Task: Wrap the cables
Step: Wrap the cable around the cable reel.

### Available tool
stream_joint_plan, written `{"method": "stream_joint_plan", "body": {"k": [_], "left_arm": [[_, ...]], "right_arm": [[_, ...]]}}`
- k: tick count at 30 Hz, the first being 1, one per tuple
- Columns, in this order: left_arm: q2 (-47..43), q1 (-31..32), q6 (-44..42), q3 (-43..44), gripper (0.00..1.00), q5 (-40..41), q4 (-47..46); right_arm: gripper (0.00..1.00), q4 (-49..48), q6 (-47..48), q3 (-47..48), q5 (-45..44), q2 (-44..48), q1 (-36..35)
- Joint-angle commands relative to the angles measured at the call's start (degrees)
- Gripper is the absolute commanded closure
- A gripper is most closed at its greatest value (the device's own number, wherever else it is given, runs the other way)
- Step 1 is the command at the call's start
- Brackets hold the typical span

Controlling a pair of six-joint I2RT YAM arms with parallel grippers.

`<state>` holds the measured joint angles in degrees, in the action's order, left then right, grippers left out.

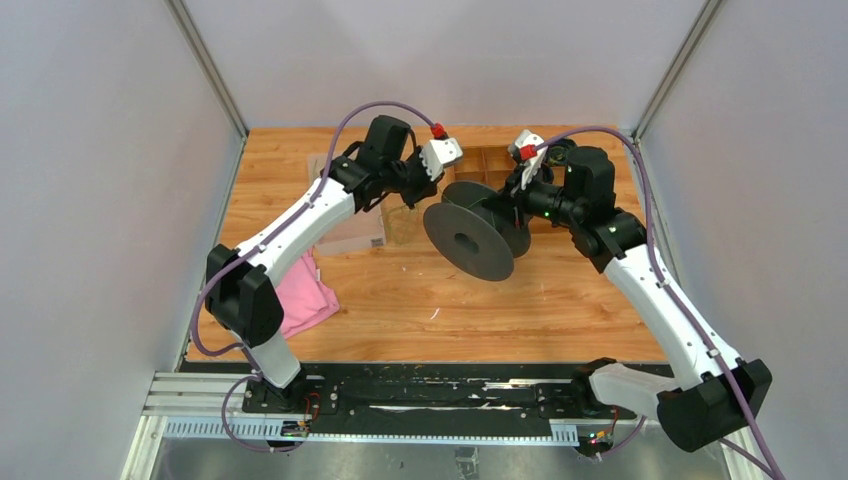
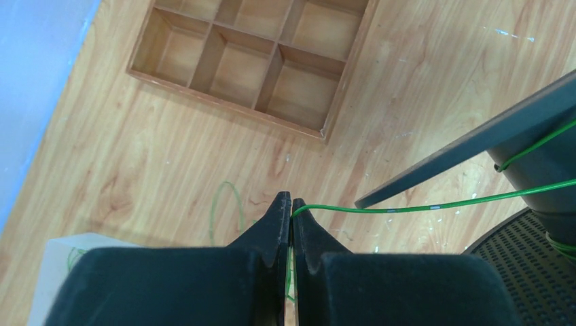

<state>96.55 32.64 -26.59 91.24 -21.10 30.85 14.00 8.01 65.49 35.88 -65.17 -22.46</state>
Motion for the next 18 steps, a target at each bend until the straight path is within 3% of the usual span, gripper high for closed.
{"method": "stream_joint_plan", "body": {"k": [1, 18], "left_arm": [[-1.74, -0.9, 1.85, -2.06, 0.96, -1.69, -5.04], [-4.99, -1.32, 7.15, -12.6, 0.92, -4.91, -14.03]], "right_arm": [[0.99, 0.04, -4.31, 4.22, -0.48, -0.49, 1.01], [0.99, -1.17, -12.31, 8.95, 2.24, -2.19, 4.48]]}}
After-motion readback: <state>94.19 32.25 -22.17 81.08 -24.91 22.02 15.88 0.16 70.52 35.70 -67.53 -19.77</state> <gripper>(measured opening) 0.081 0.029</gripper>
